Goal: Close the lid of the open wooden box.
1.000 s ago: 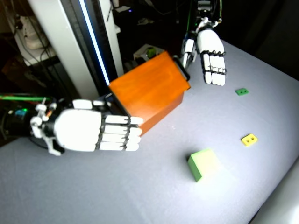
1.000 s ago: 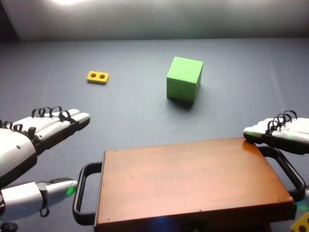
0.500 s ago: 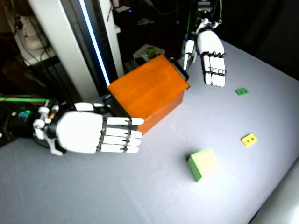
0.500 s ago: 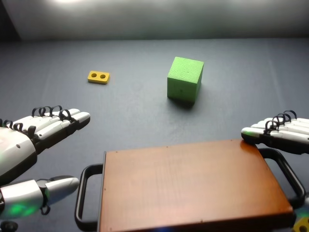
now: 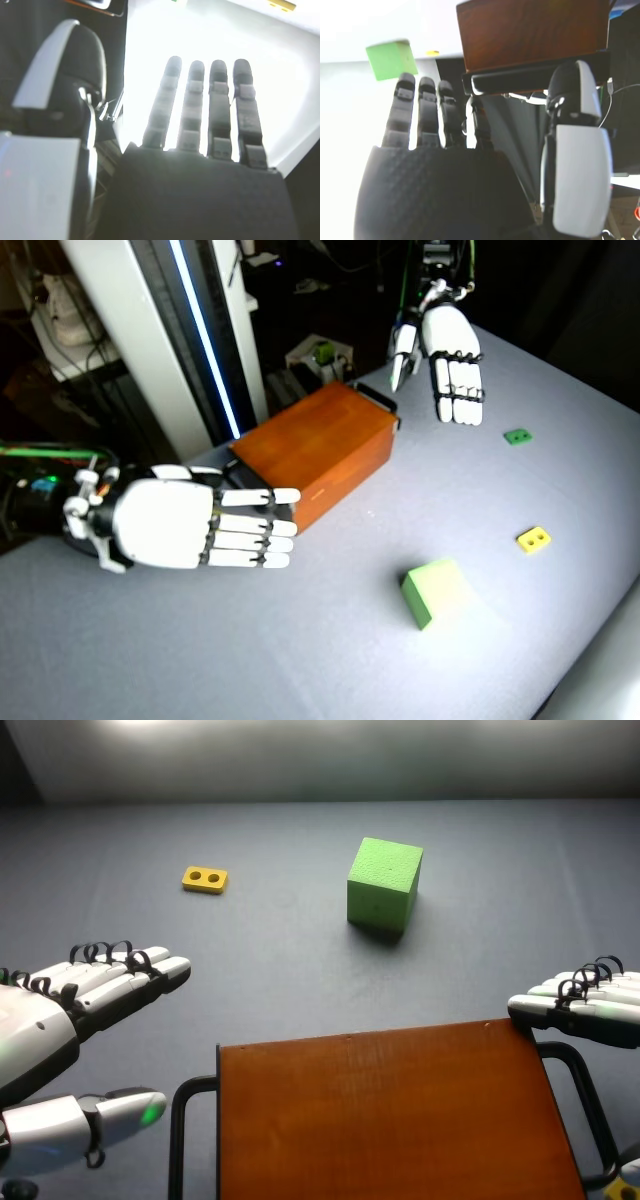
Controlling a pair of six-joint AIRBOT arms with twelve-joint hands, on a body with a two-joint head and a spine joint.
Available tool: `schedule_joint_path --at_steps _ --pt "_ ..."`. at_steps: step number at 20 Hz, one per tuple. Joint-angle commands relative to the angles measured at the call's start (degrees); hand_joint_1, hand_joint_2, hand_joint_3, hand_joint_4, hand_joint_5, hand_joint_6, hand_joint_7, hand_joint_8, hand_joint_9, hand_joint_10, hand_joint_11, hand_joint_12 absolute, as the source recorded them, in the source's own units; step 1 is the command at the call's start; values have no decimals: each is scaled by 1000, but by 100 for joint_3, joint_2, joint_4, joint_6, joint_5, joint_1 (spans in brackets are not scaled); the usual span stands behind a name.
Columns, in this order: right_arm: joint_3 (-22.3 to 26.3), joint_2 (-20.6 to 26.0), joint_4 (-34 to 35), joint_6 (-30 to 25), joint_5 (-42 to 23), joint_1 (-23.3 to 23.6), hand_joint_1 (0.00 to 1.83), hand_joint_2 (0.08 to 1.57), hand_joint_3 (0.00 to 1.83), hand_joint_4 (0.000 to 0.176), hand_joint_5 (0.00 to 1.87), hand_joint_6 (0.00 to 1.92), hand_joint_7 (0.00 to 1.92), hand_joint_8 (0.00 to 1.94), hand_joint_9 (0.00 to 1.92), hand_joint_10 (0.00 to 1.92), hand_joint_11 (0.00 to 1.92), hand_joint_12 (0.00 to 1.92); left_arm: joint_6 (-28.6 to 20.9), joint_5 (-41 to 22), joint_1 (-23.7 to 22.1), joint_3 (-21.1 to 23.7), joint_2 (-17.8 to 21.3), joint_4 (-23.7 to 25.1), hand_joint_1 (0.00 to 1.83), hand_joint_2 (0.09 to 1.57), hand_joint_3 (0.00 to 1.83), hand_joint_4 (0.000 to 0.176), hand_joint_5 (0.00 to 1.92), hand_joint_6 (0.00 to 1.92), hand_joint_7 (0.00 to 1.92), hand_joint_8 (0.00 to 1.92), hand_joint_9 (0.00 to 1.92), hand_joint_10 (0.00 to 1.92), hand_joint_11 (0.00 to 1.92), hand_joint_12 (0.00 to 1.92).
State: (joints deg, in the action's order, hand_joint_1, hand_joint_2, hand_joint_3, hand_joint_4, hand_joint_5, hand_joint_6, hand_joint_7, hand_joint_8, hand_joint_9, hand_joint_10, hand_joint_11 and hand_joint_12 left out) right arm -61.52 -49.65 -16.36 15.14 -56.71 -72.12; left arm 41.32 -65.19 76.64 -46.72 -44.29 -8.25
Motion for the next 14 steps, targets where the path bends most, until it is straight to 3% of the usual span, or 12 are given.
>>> schedule_joint_path --at_steps 1,3,5,6,7,8,9,10,11,12,14 --pt "-13 21 255 -23 -494 -8 727 999 0 176 0 0 0 0 0 0 0 0 -44 -755 -72 -60 -5 -96 366 1308 0 0 52 1 29 5 66 4 112 17" --pt "-46 77 448 -11 -792 -8 683 1011 2 174 0 0 0 0 0 0 0 0 -11 -1016 -93 -108 62 -255 390 1314 0 0 22 0 3 0 12 0 49 1" --pt "-73 189 678 42 -1247 10 650 1041 11 150 0 0 0 0 0 0 0 0 126 -1476 -134 -135 145 -498 291 1320 0 0 0 0 50 1 111 9 159 82" --pt "-70 238 790 121 -1477 70 584 1058 11 139 0 0 0 0 0 0 0 0 175 -1682 -184 -164 149 -593 307 1329 0 0 62 1 91 1 111 8 21 381" --pt "-71 274 904 232 -1686 167 584 1058 11 139 0 0 0 0 0 0 0 0 238 -1883 -299 -197 139 -673 307 1329 0 0 62 1 91 1 111 8 21 381" --pt "-70 286 967 311 -1799 220 554 1054 7 128 0 0 0 0 0 0 0 0 297 -1982 -373 -213 126 -709 336 1323 0 0 71 0 74 0 84 3 3 399" --pt "-70 282 1126 522 -2064 356 535 1055 5 140 0 0 0 0 0 0 0 0 382 -2137 -554 -261 62 -749 259 1306 0 0 59 0 67 0 88 4 0 446" --pt "-70 235 1244 652 -2260 461 562 1017 0 175 0 0 0 0 0 0 0 0 384 -2212 -703 -324 -6 -737 407 1326 2 0 49 2 29 2 40 3 0 287" --pt "-83 169 1347 757 -2448 567 562 1017 0 175 0 0 0 0 0 0 0 0 384 -2255 -856 -376 -62 -708 407 1326 2 0 49 2 29 2 40 3 0 287" --pt "-128 75 1425 813 -2625 690 569 1011 0 176 0 0 0 0 0 0 0 0 384 -2303 -997 -433 -104 -669 442 1327 1 0 64 5 32 2 38 3 0 166" --pt "-244 -92 1457 820 -2851 974 601 1021 0 173 0 0 0 0 0 0 0 0 384 -2448 -1186 -522 -155 -630 364 1331 2 0 73 7 38 10 29 4 0 133"
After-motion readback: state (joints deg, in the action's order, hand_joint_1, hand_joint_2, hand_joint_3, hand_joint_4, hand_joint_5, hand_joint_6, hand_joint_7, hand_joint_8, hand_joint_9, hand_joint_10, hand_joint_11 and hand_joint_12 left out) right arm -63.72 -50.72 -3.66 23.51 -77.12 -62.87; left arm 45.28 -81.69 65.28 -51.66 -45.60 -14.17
